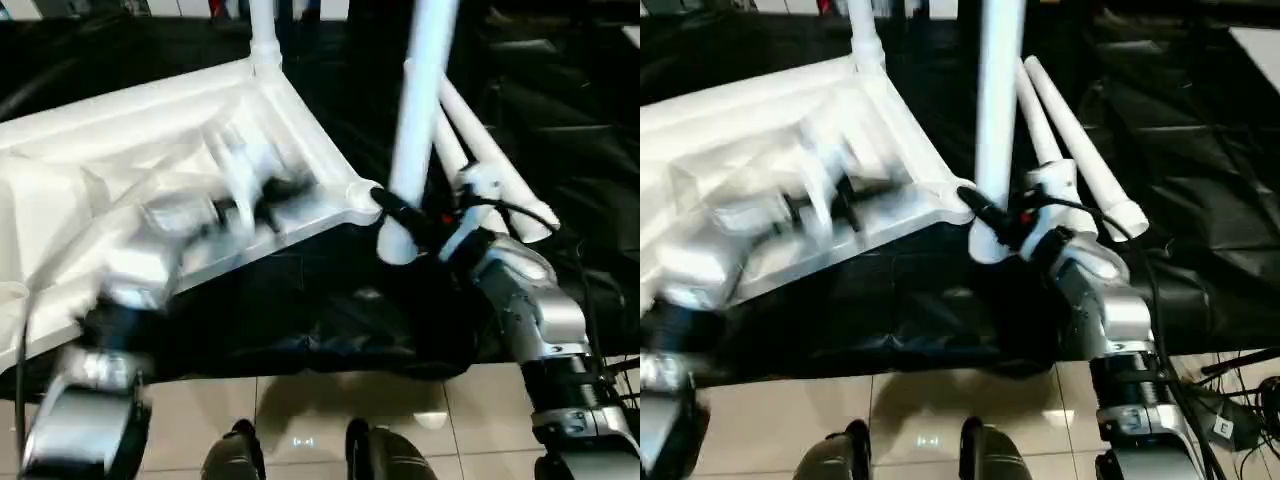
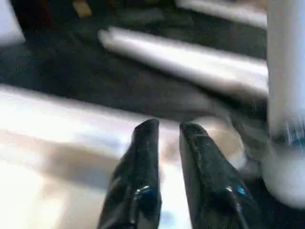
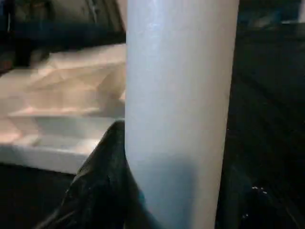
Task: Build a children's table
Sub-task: Insert table leg to table base
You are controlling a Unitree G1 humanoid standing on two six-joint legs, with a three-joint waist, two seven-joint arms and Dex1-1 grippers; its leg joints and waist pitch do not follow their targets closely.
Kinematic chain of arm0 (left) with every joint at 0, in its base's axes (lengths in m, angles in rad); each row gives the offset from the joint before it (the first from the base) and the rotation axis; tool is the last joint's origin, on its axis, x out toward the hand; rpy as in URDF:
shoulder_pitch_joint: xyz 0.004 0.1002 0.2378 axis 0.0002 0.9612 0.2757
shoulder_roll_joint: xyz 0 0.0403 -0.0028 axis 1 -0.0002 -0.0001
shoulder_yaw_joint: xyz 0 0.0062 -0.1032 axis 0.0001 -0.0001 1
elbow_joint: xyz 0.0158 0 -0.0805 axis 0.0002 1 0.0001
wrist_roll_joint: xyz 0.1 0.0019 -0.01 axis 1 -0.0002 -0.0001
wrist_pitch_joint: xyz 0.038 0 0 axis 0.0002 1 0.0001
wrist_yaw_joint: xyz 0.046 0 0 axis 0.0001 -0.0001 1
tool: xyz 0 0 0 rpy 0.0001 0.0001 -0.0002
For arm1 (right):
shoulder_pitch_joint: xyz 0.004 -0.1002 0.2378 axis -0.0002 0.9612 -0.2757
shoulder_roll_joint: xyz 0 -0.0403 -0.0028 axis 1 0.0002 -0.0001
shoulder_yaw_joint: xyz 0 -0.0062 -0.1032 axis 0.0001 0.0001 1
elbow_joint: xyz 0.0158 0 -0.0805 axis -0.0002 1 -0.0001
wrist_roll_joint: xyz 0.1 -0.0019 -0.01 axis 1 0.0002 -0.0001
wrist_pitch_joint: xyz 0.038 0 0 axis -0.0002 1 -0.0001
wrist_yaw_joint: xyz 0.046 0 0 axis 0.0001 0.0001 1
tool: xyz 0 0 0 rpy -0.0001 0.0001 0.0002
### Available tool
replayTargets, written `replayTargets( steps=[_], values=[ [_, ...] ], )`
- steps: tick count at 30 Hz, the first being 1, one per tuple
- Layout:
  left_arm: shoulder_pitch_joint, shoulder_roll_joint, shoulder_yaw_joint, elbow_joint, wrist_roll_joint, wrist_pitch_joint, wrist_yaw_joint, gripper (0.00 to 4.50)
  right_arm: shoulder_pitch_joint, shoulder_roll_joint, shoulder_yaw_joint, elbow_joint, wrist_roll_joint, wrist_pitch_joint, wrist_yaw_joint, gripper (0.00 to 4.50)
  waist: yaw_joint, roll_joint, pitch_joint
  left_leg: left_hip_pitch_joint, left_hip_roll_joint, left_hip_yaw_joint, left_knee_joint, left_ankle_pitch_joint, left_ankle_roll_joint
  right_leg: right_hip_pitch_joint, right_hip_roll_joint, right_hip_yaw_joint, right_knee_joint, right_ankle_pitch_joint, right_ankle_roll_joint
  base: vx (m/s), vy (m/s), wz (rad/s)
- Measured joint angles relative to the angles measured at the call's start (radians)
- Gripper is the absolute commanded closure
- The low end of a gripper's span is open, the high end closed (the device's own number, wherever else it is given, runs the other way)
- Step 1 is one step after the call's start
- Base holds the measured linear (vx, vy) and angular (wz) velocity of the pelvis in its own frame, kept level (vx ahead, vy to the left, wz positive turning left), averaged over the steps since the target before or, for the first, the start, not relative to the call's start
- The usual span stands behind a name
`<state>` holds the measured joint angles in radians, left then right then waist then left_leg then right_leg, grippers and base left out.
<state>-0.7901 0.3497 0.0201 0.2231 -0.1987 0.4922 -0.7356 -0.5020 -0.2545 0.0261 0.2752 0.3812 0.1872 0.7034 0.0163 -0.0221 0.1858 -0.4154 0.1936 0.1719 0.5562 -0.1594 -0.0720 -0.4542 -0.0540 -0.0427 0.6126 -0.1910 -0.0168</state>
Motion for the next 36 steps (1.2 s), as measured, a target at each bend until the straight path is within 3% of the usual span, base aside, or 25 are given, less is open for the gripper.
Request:
replayTargets(
  steps=[4, 11, 14, 18, 22, 32, 36],
  values=[
    [-0.047, -0.044, 0.010, 0.039, 0.010, -0.006, 0.083, 3.09, -0.002, 0.013, 0.030, -0.007, -0.036, -0.003, -0.001, 2.67, 0.003, -0.002, 0.001, -0.002, 0.000, 0.001, 0.012, -0.002, 0.003, 0.001, -0.004, 0.001, 0.000, -0.003, -0.006, 0.000, 0.000, 0.00],
    [-0.070, -0.120, -0.044, 0.057, 0.030, 0.015, 0.109, 2.51, -0.002, 0.027, 0.065, -0.013, -0.049, 0.006, -0.005, 2.67, 0.019, -0.002, 0.001, -0.004, 0.001, 0.003, 0.025, 0.000, 0.006, 0.002, -0.006, 0.004, 0.004, 0.005, -0.011, 0.000, 0.000, 0.00],
    [-0.073, -0.173, -0.047, 0.011, -0.009, 0.054, 0.107, 2.29, -0.002, 0.024, 0.067, -0.021, -0.063, 0.005, -0.017, 2.67, 0.025, -0.002, 0.001, -0.005, 0.001, 0.005, 0.029, 0.001, 0.008, 0.002, -0.007, 0.004, 0.005, 0.008, -0.012, 0.000, 0.000, 0.00],
    [-0.093, -0.227, -0.028, -0.128, -0.151, 0.147, 0.086, 2.25, -0.008, 0.010, 0.057, -0.027, -0.079, -0.002, -0.023, 2.67, 0.027, -0.002, 0.001, -0.006, 0.001, 0.006, 0.032, 0.001, 0.008, 0.003, -0.007, 0.005, 0.005, 0.011, -0.012, 0.000, 0.000, 0.00],
    [-0.124, -0.244, -0.027, -0.191, -0.199, 0.159, 0.067, 2.25, -0.007, 0.011, 0.059, -0.020, -0.082, -0.001, -0.026, 2.67, 0.025, -0.002, 0.001, -0.005, 0.001, 0.006, 0.032, 0.002, 0.010, 0.003, -0.007, 0.006, 0.007, 0.012, -0.012, 0.000, 0.000, 0.00],
    [-0.114, -0.233, -0.047, -0.175, -0.132, 0.116, 0.080, 2.25, -0.009, 0.007, 0.058, 0.002, -0.089, 0.001, -0.041, 2.67, 0.023, -0.002, 0.001, -0.005, 0.002, 0.005, 0.038, 0.003, 0.011, 0.003, -0.007, 0.005, 0.012, 0.012, -0.012, 0.000, 0.000, 0.00],
    [-0.102, -0.100, -0.087, -0.077, -0.026, 0.043, 0.097, 2.25, -0.034, -0.019, 0.019, -0.038, -0.049, 0.061, -0.019, 2.67, 0.017, -0.001, 0.001, -0.004, 0.002, 0.004, 0.039, 0.003, 0.010, 0.003, -0.006, 0.006, 0.014, 0.014, -0.009, 0.000, 0.000, 0.00]
  ],
)
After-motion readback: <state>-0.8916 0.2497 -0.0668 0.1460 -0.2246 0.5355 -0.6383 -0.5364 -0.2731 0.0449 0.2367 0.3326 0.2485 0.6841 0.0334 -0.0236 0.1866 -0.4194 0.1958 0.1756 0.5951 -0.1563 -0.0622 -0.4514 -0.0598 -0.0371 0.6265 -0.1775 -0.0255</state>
